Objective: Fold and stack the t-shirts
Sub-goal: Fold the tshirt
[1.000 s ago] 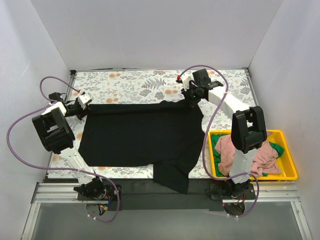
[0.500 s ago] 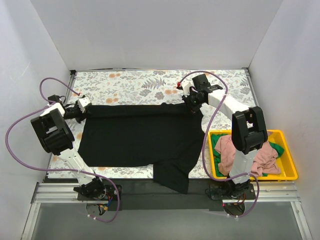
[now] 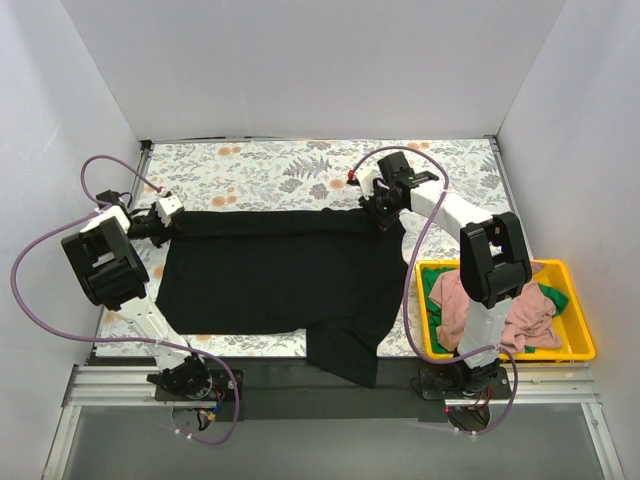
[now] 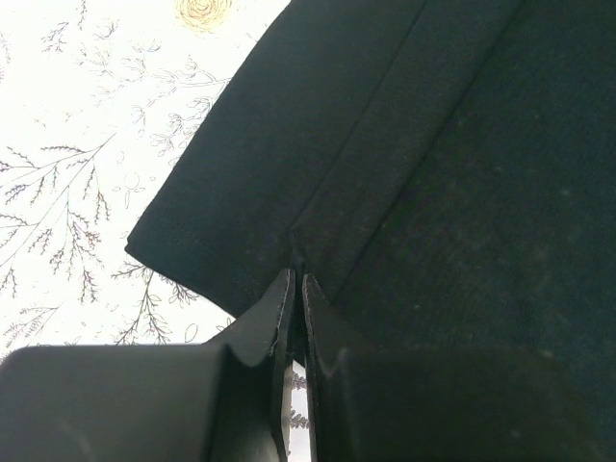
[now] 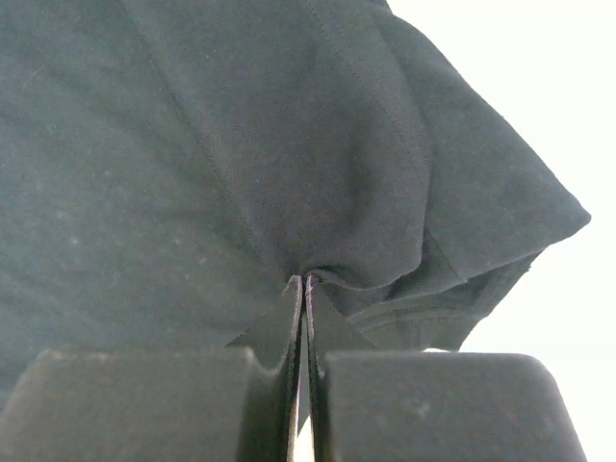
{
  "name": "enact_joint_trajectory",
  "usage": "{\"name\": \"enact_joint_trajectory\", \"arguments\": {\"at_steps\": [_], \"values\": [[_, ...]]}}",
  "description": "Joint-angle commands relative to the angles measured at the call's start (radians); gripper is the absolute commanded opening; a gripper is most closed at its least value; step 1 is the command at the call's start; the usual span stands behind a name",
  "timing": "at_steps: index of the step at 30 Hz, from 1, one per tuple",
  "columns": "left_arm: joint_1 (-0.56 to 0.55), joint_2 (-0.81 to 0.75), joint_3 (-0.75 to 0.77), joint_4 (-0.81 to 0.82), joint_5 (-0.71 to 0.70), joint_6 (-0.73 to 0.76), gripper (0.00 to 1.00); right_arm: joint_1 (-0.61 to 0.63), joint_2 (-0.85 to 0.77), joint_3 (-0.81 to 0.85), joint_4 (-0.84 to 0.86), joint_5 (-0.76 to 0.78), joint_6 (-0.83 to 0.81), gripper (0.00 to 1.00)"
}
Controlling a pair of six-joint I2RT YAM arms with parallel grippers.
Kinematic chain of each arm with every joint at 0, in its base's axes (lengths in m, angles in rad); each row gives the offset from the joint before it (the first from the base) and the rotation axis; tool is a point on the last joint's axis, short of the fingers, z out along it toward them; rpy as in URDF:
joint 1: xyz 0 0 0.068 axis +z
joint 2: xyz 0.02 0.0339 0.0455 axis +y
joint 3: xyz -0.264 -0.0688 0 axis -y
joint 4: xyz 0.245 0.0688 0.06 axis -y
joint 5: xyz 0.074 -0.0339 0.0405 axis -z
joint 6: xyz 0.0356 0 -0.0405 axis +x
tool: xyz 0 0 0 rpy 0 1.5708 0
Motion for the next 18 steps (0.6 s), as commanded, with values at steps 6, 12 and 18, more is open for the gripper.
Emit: {"name": "enact_joint_trajectory", "arguments": {"at_steps": [6, 12, 18], "values": [[0.011, -0.027, 0.04, 0.016, 0.01, -0.002, 0.0, 0.003, -0.016, 0.041, -0.041, 0.01, -0.015, 0.01], [0.013, -0.021, 0.04, -0.01, -0.012, 0.034, 0.0, 0.025, 0.004, -0.02, -0.041, 0.004, -0.012, 0.01], [0.012, -0.029, 0.069, -0.086, -0.017, 0.054, 0.22, 0.029, 0.047, 0.026, -0.101, -0.004, -0.015, 0.04]]}}
